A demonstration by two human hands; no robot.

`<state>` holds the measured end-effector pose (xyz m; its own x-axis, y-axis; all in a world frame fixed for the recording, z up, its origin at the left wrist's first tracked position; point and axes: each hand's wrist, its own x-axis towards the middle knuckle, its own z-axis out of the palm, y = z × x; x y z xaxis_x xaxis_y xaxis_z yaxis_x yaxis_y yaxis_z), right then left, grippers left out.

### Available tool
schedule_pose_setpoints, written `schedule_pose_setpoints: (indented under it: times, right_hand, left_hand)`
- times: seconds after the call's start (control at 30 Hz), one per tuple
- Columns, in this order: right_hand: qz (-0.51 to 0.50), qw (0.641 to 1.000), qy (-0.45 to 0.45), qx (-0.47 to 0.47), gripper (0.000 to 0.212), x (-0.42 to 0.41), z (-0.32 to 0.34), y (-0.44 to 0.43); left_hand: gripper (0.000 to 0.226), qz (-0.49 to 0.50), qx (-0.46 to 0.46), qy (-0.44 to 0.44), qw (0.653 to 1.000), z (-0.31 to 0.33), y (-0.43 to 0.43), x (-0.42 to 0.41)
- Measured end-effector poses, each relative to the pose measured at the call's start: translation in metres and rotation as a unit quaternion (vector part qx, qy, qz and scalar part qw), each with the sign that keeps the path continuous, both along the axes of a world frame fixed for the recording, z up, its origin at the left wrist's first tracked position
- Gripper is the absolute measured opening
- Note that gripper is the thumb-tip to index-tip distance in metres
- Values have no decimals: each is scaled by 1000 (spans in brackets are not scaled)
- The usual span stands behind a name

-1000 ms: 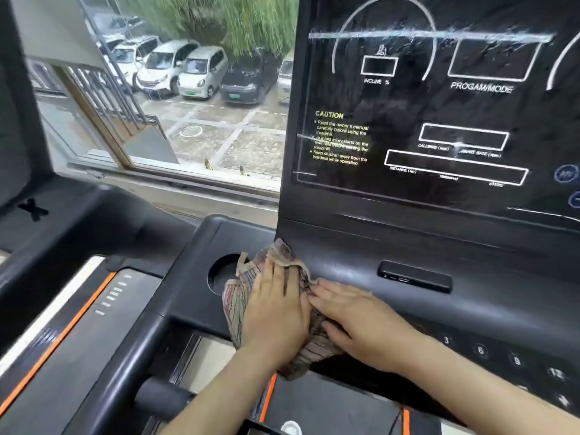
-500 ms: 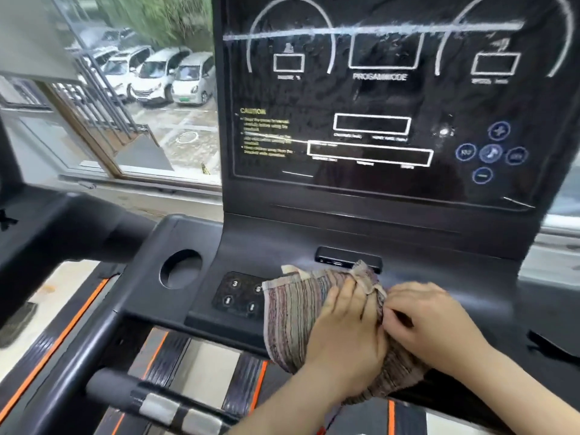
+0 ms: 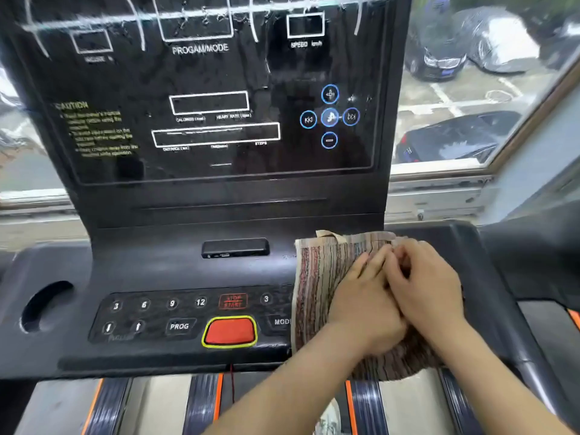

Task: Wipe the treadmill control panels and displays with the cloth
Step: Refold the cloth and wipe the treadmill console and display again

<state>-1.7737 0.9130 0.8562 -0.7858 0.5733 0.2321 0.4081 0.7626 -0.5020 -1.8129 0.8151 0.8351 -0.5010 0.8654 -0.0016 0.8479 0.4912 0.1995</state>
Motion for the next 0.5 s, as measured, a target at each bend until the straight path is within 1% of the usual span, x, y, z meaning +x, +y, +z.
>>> schedule_pose_setpoints:
  times: [0.1,0.13,0.2,0.27,0.3,0.33,0.4,0.43,0.5]
  right_hand:
    - [55,997,61,-5,9,-4,-8,-19]
    - [87,993,78,-3,11,-8,-9,-28]
    - [155,982,103,15,25,-18,-10,-51]
    - [207,968,124,74,30,-30,-11,-76]
    - [232,961,133,75,29,-36,-13,-87]
    - [249,958,135,40,28,-41,-14,-96]
    - [268,955,126,-27,32,-50,-16,-107]
    - [273,955,114,-36,34,-53,-18,-111]
    - [286,954,91,-24,39,-54,-21,-119]
  left_hand:
    - [70,58,36,-10,998,0,-27,-9]
    - [68,91,54,1,994,-1,-39,-15]
    - [65,142,78,7,987,-1,-68,-27]
    - [64,167,52,16,984,0,-94,-35]
    - [64,180,43,11,983,0,-105,-37]
    - [62,195,33,10,980,3,-114,-39]
    - [59,216,6,44,975,6,-128,-39]
    - [58,230,-5,57,972,7,-136,-40]
    - [54,260,-9,71,963,3,-151,-45]
